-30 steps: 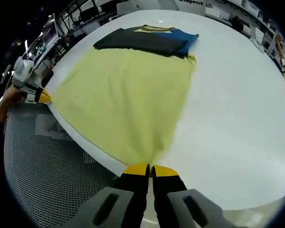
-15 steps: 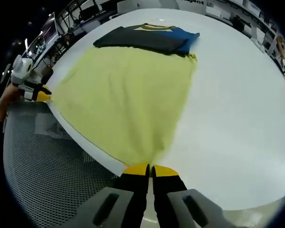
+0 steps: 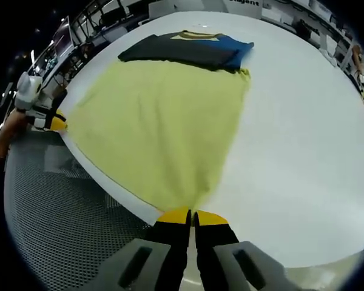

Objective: Fold the garment on the visible template until the final outline fits inside the template.

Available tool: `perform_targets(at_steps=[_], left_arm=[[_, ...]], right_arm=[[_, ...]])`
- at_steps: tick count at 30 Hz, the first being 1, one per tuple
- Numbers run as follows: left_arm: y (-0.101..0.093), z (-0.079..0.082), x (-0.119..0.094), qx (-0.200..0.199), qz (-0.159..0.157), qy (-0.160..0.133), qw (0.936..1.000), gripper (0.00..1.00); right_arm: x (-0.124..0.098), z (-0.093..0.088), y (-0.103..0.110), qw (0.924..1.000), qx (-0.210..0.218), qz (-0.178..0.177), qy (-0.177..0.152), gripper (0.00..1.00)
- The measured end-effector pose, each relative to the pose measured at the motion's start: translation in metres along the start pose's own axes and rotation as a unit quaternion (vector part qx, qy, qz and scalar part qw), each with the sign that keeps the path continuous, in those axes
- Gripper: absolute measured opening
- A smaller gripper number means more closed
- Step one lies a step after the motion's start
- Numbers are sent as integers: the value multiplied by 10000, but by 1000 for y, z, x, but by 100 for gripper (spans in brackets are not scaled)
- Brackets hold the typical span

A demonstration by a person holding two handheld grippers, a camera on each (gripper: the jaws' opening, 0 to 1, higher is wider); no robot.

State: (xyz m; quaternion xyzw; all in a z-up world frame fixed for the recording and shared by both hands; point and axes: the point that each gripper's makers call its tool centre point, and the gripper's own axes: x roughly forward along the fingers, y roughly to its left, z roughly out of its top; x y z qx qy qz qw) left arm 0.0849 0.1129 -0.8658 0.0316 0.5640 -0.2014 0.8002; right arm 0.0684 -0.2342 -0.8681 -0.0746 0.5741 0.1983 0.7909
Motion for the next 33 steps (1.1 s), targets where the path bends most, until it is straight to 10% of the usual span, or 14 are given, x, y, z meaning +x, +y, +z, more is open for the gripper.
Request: perform_targets(at_steps=[33], left_arm=[[-7,-25,-4,291,-64,558,9980,1]], right_arm=[[-5,-20,7,9991,144,153,373,0]])
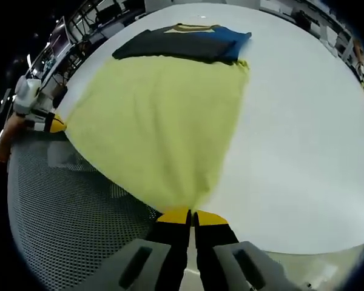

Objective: Fold the garment on the visible template until the final outline fits inside the template.

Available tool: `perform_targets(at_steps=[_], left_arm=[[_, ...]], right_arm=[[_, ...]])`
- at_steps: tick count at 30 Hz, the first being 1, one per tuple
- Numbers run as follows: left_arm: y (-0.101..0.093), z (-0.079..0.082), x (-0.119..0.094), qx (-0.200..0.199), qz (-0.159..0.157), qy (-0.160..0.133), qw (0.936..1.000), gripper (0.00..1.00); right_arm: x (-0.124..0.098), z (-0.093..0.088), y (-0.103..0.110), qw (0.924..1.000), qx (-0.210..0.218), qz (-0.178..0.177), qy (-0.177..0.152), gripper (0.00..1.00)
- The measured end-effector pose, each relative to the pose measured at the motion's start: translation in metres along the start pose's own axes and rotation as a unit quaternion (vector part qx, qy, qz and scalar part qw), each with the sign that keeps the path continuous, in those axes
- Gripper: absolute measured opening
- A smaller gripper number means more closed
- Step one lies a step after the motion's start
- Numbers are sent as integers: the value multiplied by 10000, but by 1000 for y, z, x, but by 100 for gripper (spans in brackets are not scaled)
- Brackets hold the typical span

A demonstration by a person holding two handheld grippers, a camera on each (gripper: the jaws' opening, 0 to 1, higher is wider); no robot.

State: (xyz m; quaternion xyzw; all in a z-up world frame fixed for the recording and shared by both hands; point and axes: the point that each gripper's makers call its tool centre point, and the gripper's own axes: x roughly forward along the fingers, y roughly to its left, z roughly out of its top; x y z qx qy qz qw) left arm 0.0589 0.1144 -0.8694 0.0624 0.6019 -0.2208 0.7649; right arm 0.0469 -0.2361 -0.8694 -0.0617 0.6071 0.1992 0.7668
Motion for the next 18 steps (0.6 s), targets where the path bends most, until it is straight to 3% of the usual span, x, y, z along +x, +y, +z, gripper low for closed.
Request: perform_targets(at_steps=[9,18], left_arm=[[-1,2,-5,-16,-4,-21,10000,1],[-1,22,-27,108,90,-336,9993,1]], right_arm=[[-6,4,2,9999,-93,-36,-18,0],[-26,24,0,9991,-157,-107,-388,0]])
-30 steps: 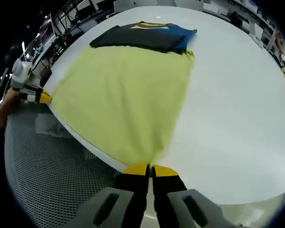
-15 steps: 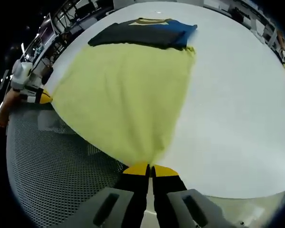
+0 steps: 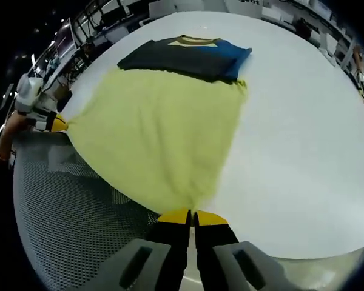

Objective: Fold the garment on the visible template until the final outline fits inside the template.

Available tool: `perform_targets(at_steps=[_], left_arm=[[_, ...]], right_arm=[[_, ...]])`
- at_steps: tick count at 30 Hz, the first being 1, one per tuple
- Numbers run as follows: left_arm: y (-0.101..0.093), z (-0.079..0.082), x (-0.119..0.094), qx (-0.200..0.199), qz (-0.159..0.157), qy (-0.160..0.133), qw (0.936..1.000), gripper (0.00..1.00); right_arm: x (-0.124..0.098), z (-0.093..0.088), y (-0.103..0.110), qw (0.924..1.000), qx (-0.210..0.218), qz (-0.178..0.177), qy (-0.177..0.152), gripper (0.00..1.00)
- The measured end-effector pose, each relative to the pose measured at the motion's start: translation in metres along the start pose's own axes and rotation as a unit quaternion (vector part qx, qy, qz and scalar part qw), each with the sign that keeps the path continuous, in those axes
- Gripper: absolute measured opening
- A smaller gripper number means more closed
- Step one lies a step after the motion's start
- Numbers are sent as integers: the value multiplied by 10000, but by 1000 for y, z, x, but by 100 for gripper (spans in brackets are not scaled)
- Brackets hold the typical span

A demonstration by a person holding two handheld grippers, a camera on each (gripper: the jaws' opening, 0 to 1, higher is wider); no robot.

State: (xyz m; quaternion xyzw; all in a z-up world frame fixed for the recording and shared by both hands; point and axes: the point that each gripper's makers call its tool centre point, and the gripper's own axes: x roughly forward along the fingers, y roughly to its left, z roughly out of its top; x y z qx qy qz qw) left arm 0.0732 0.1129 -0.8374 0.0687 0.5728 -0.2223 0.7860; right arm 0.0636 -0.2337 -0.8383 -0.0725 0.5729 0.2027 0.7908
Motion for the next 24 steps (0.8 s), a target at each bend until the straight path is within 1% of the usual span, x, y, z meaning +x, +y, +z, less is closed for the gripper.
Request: perform_targets(at_steps=[1,2,3,4,6,8,10,11,13,15,17,19,20,22,23,24], left_arm=[[0,3,-2,1,14,-42,10000,1],[1,4,-3,1,25,-58,10000,1],[1,9,-6,25,51,-106,9999,1],[3,15,-8,5,78,-211,9997,1],[4,21,-13,-24,74,-303,9995,1],[9,29,-17,-165,126,-385,9990,1],[12,37,-20,-241,147,-527,9982,1],[14,43,-23,-355,124,-606,9975,1],[17,54,-29,-383,139,-762,9963,1],[19,61,-32,-419,153,-882,9951,1],[22,71,-37,-503,144,-1034,9933,1],[24,76,-40,-570,110,-1120,9920,1],[25,82,-42,-681,72,-1229,9900,0],[27,92,-46,-861,-29,-1401,9864,0],[29,94,-46,-907,-39,-1424,9856,0],[32,97,-46,-937,-75,-1424,9853,0]], right_arm=[[-2,3,-1,10000,-3,-10,-42,0],[-5,9,-3,9999,38,-49,-158,0],[-8,16,-4,9996,104,-72,-268,0],[-10,19,-5,9995,106,-80,-301,0],[-15,28,-7,9988,144,-115,-456,0],[-19,36,-9,9980,211,-125,-583,0],[-22,41,-11,9975,238,-148,-654,0],[-25,47,-13,9967,300,-171,-739,0],[-32,59,-13,9942,440,-130,-972,0],[-35,67,-15,9923,455,-129,-1146,0],[-40,72,-16,9906,530,-140,-1254,0],[-44,78,-19,9880,665,-136,-1384,0],[-47,84,-20,9854,785,-117,-1507,0],[-50,89,-21,9822,949,-50,-1622,0],[-51,92,-21,9805,1030,-10,-1675,0],[-53,98,-22,9765,1155,46,-1821,0]])
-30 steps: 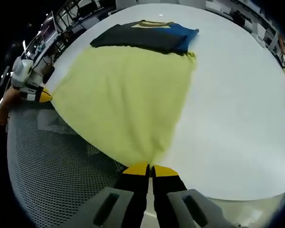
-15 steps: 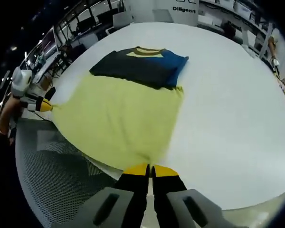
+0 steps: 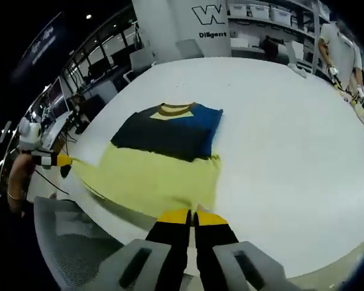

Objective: Fold the garment on the visible template until the final outline fits inside the template.

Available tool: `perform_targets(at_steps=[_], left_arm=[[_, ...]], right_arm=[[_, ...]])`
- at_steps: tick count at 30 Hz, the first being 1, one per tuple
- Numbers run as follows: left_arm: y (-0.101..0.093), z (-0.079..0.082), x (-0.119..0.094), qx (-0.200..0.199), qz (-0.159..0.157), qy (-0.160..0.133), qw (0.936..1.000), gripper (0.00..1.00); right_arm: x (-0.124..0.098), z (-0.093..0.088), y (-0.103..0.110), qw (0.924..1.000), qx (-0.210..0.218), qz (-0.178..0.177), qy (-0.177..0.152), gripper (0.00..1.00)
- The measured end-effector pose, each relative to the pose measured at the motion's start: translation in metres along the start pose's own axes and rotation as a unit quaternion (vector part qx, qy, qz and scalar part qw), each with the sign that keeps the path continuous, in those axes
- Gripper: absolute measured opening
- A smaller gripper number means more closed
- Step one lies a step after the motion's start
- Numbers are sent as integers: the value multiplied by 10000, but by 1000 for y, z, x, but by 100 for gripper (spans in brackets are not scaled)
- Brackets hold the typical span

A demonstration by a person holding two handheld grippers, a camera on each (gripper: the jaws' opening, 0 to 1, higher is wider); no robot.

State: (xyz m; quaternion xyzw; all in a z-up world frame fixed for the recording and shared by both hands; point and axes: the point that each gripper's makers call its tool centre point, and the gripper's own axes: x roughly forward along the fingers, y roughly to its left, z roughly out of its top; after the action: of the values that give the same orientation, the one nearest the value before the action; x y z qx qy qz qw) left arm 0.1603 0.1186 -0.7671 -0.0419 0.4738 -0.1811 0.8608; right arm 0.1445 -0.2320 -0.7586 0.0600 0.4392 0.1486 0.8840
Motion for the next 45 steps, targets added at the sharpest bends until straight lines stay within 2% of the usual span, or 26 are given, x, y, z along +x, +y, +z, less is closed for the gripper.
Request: perform_targets(at_steps=[2,5,9,16,18,26,29,33,38,45], left_arm=[[1,5,2,-153,-96,-16,9998,0],[5,24,0,-236,-126,-257,9993,0],[10,44,1,-263,-150,-428,9986,0],[19,73,13,-304,-213,-602,9975,0],[14,77,14,-300,-211,-680,9970,0],[22,117,25,-210,-135,-996,9947,0],[33,139,34,-99,-104,-1030,9946,0],[40,158,43,-68,-68,-1109,9938,0],[42,174,54,1,-32,-1177,9930,0],[39,186,76,-24,-31,-1282,9917,0]], right_arm=[[0,5,1,9999,108,83,-49,0],[1,23,2,9989,305,189,-290,0],[4,44,5,9985,218,218,-448,0],[15,74,4,9978,160,95,-637,0],[18,81,3,9976,155,58,-673,0],[32,107,-2,9964,50,-49,-841,0],[39,121,-5,9955,77,-83,-939,0],[49,132,-11,9950,-21,-241,-969,0],[59,145,-17,9944,-24,-303,-1017,0],[74,164,-29,9927,35,-455,-1116,0]])
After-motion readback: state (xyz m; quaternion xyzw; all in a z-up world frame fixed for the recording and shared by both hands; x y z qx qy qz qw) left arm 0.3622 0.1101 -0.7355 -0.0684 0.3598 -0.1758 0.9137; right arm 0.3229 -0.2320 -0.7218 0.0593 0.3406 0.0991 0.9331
